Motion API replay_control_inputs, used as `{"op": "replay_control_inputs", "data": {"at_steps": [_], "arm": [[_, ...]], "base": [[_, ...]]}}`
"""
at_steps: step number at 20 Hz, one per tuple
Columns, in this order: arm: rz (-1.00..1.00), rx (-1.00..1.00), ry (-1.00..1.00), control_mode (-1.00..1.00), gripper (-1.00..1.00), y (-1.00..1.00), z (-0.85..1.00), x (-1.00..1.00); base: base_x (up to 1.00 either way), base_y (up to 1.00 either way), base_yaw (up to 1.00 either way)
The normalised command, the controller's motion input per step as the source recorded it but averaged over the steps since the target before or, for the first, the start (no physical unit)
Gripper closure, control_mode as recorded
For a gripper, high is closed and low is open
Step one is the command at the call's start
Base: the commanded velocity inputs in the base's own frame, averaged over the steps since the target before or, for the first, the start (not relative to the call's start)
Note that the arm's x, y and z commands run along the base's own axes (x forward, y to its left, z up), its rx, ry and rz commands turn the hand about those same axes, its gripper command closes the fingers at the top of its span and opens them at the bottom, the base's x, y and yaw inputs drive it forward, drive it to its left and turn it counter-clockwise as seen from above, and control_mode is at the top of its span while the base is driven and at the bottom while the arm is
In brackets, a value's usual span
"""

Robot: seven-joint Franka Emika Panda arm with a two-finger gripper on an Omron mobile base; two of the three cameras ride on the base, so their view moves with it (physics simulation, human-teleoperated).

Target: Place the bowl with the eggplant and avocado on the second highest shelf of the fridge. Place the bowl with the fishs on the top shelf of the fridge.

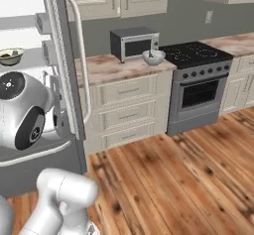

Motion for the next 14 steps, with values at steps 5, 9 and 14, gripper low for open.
{"op": "replay_control_inputs", "data": {"at_steps": [5, 9, 14], "arm": [[0.00, 0.00, 0.00, 1.00, -1.00, 0.00, 0.00, 0.00], [0.00, 0.00, 0.00, 1.00, -1.00, 0.00, 0.00, 0.00], [0.00, 0.00, 0.00, 1.00, -1.00, 0.00, 0.00, 0.00]], "base": [[0.68, -1.00, -0.14], [1.00, -1.00, 0.05], [1.00, -0.94, 0.12]]}}
